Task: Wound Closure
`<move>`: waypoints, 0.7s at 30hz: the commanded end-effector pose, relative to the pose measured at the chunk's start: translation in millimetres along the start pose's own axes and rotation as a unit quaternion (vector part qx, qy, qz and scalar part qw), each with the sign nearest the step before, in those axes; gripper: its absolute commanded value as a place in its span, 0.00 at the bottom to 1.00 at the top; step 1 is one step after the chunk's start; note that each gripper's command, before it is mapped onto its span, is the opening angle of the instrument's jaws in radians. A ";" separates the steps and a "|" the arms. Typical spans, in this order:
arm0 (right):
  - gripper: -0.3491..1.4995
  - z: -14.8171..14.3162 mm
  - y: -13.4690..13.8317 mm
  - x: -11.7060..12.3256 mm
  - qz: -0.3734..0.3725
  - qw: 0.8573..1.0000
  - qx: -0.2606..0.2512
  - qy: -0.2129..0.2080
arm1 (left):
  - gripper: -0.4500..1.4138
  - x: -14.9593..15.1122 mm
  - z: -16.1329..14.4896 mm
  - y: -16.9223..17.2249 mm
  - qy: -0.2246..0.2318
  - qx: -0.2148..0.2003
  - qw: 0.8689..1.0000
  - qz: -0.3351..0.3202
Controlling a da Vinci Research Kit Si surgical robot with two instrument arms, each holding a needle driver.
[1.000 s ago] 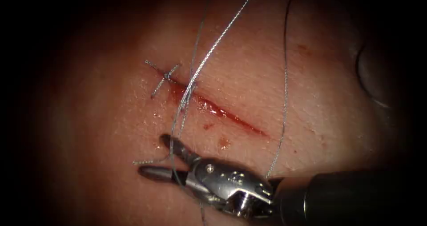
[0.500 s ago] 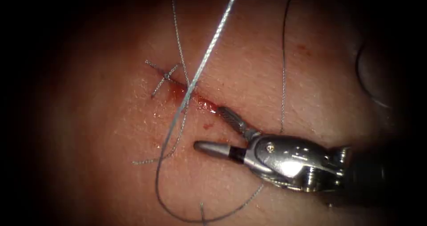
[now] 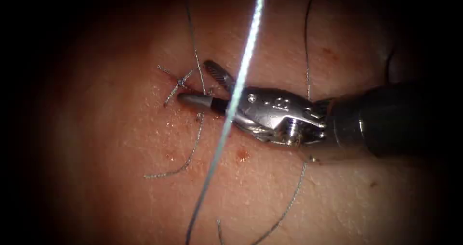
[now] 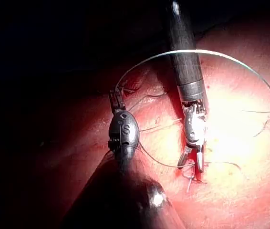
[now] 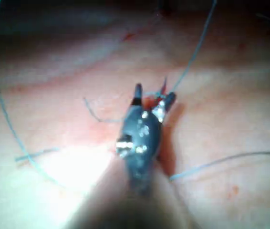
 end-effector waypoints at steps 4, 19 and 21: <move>0.96 2.0 -0.8 -0.4 0.000 1.000 0.003 0.000 | 0.00 0.7 0.5 1.0 0.004 -0.004 1.000 0.002; 0.95 3.4 0.0 -1.2 -0.004 1.000 0.006 -0.003 | 0.00 5.0 1.1 4.1 0.018 -0.014 1.000 0.005; 0.95 3.6 0.2 -1.2 -0.005 1.000 0.012 -0.005 | 0.00 5.8 1.4 4.7 0.021 -0.016 1.000 0.009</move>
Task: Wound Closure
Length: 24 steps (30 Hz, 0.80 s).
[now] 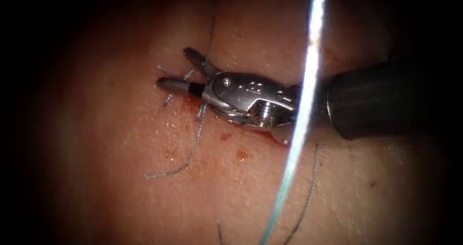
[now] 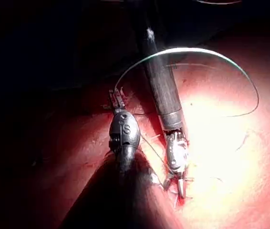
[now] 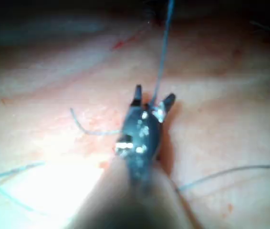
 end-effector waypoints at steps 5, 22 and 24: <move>0.94 0.6 -0.2 -0.7 -0.003 1.000 0.007 -0.001 | 0.00 1.0 0.9 0.4 0.004 -0.002 1.000 0.006; 0.00 -0.9 -0.3 0.5 -0.041 0.998 0.041 0.029 | 0.00 0.9 0.9 1.1 0.007 -0.005 1.000 0.011; 0.00 -1.3 -0.2 0.4 -0.041 0.998 0.042 0.030 | 0.00 1.0 0.5 1.0 0.010 -0.008 1.000 0.010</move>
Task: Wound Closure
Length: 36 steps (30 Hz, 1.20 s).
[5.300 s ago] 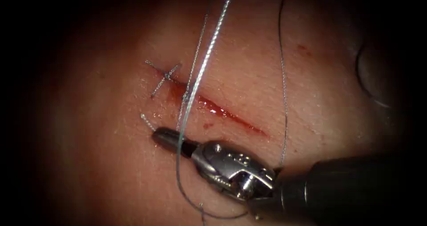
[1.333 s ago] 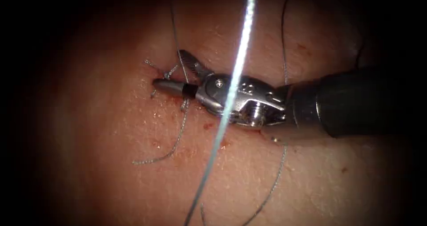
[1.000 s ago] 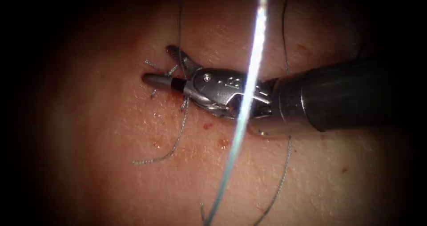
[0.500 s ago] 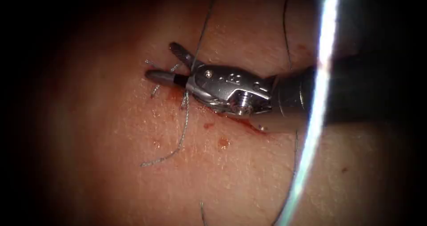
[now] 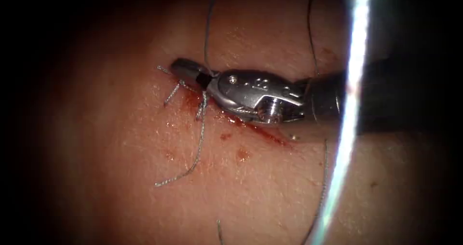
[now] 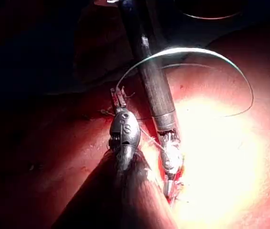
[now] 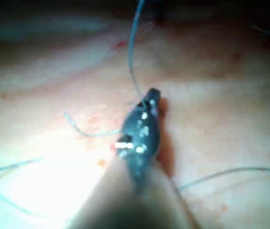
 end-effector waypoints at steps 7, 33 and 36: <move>0.98 -3.5 0.5 -0.7 0.001 1.000 -0.018 -0.008 | 0.00 0.5 -3.9 -1.4 -0.013 0.011 1.000 0.010; 0.99 -10.3 -3.3 -2.4 -0.021 0.998 0.051 -0.013 | 0.91 -4.2 -32.0 18.1 -0.253 -0.198 0.927 -0.193; 0.99 -10.2 -3.4 -2.4 -0.021 0.998 0.051 -0.014 | 0.91 -4.2 -28.8 16.7 -0.211 -0.162 0.935 -0.236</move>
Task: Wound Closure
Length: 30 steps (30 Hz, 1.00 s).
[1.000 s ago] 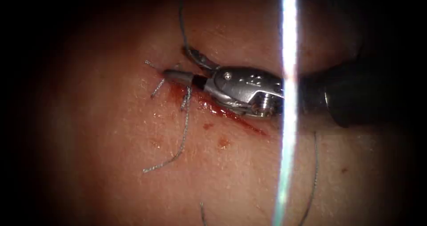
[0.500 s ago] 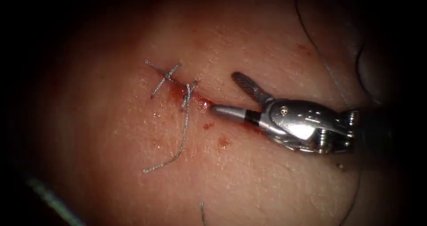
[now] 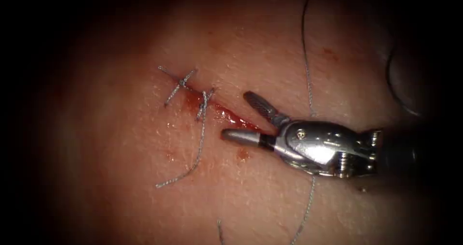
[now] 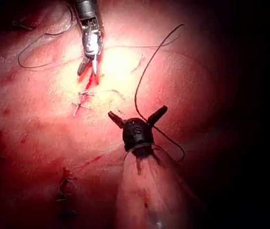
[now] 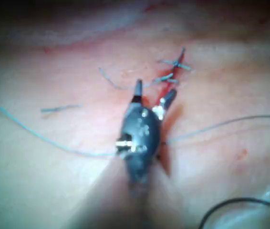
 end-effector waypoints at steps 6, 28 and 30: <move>0.99 0.1 -0.6 -0.6 0.002 1.000 0.005 0.000 | 0.83 2.2 9.3 -3.9 0.094 0.053 0.994 -0.003; 0.99 -1.3 -0.8 -0.7 0.000 1.000 0.012 -0.001 | 0.71 -8.9 18.0 -5.6 0.015 0.106 0.994 0.003; 0.99 -1.1 -1.3 -0.6 0.000 1.000 0.014 -0.004 | 0.71 -8.3 16.4 -5.5 0.017 0.099 0.995 -0.003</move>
